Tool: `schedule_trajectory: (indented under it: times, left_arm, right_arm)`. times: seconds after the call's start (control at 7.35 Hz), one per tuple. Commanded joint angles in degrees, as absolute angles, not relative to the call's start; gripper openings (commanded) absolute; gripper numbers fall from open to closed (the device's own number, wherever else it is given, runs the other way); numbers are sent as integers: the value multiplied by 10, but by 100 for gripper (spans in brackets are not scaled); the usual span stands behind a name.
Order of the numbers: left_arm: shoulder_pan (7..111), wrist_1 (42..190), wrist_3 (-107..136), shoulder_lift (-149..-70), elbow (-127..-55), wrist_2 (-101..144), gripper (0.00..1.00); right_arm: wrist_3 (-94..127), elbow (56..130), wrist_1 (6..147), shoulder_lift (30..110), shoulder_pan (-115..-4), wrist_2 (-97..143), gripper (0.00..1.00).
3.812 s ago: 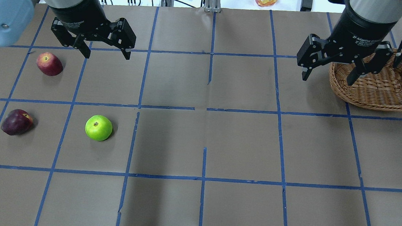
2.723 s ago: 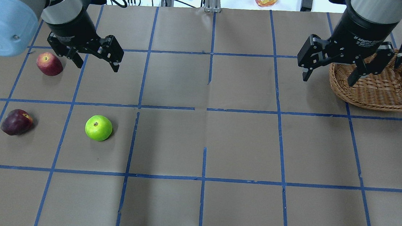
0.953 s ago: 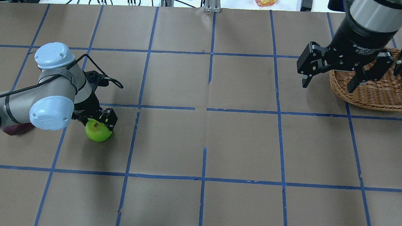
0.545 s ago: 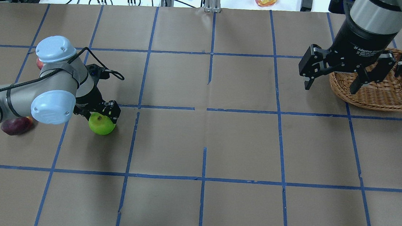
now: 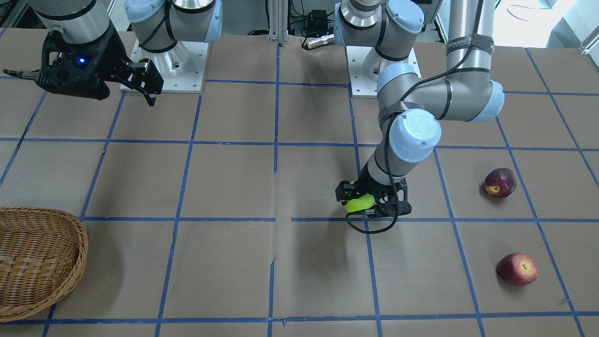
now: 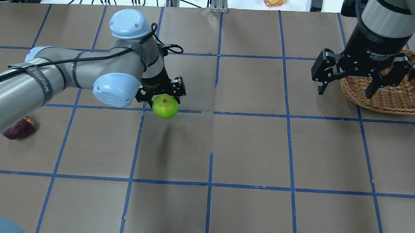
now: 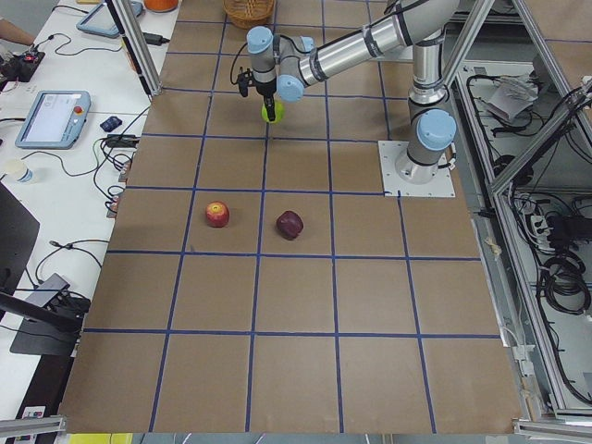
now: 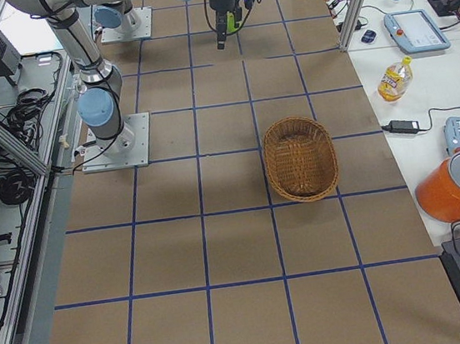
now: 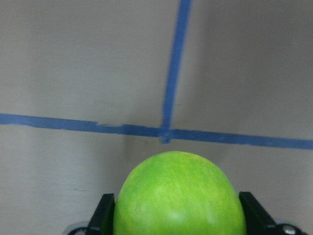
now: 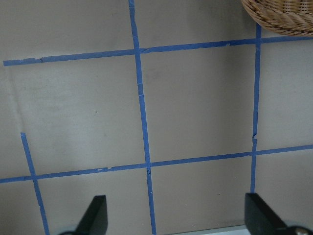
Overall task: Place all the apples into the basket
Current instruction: 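Carry the green apple to the table center and open the left gripper, then grasp the green apple with the right gripper while the left grasps the dark apple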
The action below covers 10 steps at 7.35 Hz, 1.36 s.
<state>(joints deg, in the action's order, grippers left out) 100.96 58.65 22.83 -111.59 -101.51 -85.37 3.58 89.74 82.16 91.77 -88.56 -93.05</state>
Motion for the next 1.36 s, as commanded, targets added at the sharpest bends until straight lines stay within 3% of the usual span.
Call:
schedule_trajectory:
  times: [0.0, 0.27, 0.41, 0.68, 0.95, 1.23]
  left_arm:
    - [1094, 519, 345, -1176, -980, -848, 6]
    - [1121, 467, 360, -1214, -979, -855, 10]
    - [1121, 466, 355, -1216, -978, -855, 99]
    - [1108, 478, 325, -1188, -963, -856, 100]
    - [1045, 678, 237, -1133, -890, -859, 100]
    - [938, 804, 74, -1073, -888, -860, 100]
  right_arm:
    - [34, 897, 852, 915, -886, -929, 100]
    - [38, 903, 861, 908, -886, -929, 100]
    - [39, 902, 862, 899, -885, -930, 100]
    - [39, 899, 866, 895, -886, -930, 100]
    - [53, 890, 909, 856, -894, -929, 100]
    - [113, 890, 946, 816, -915, -859, 100]
